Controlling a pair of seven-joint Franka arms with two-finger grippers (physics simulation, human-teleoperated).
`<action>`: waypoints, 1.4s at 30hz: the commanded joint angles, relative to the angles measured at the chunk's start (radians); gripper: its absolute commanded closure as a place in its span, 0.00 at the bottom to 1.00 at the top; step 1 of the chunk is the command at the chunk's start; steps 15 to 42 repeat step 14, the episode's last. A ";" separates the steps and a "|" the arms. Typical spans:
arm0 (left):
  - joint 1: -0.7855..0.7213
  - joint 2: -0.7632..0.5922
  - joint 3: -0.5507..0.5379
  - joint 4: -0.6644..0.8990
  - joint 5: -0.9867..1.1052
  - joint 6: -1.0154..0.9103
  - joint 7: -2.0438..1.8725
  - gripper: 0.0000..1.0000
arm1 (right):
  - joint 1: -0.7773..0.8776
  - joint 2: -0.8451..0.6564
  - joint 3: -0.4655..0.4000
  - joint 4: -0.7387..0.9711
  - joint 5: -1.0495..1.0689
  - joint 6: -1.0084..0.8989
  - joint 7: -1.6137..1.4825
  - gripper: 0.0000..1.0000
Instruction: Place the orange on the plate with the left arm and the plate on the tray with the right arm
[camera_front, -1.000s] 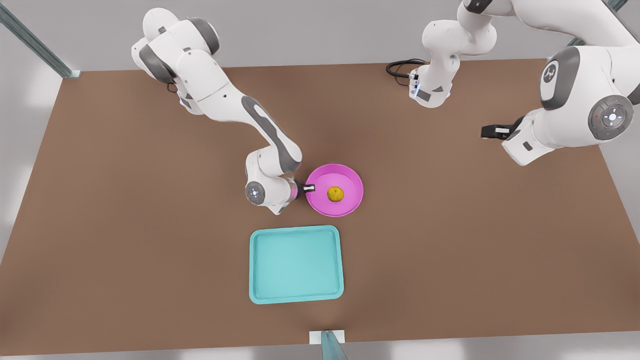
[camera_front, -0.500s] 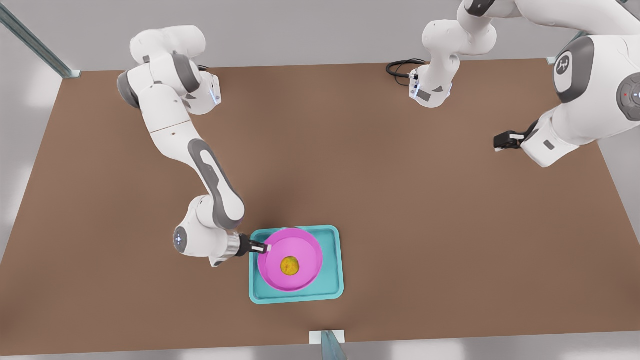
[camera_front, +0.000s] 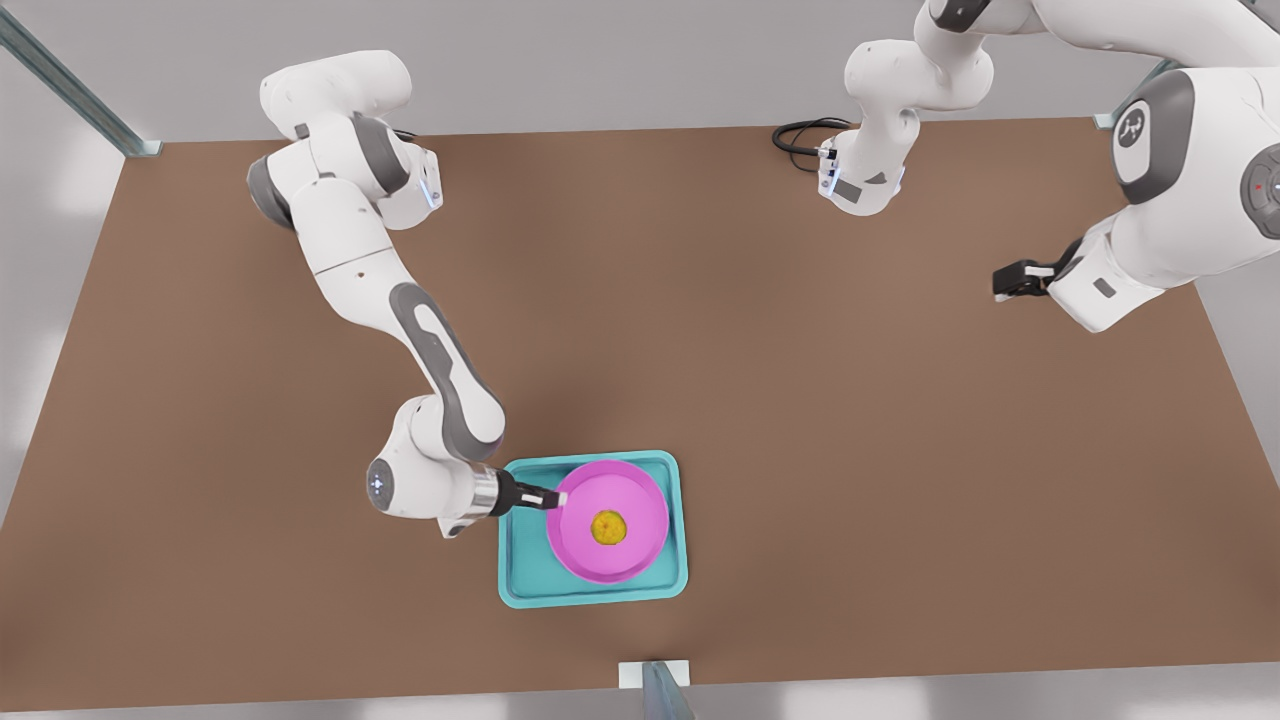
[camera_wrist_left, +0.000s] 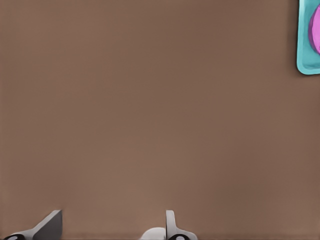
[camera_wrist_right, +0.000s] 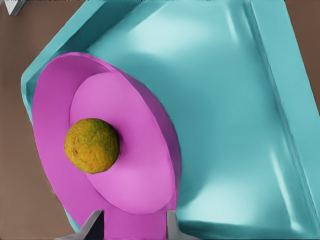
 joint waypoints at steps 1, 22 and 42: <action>-0.001 -0.001 0.003 0.000 0.001 -0.017 0.006 0.00 | -0.004 -0.050 0.001 -0.021 0.000 -0.061 0.024 0.00; 0.002 0.053 0.006 -0.009 -0.010 -0.103 0.006 0.00 | -0.319 -0.723 -0.016 0.017 -0.897 -0.904 -0.251 0.00; 0.002 0.053 0.006 -0.009 -0.010 -0.103 0.006 0.00 | -0.319 -0.723 -0.016 0.017 -0.897 -0.904 -0.251 0.00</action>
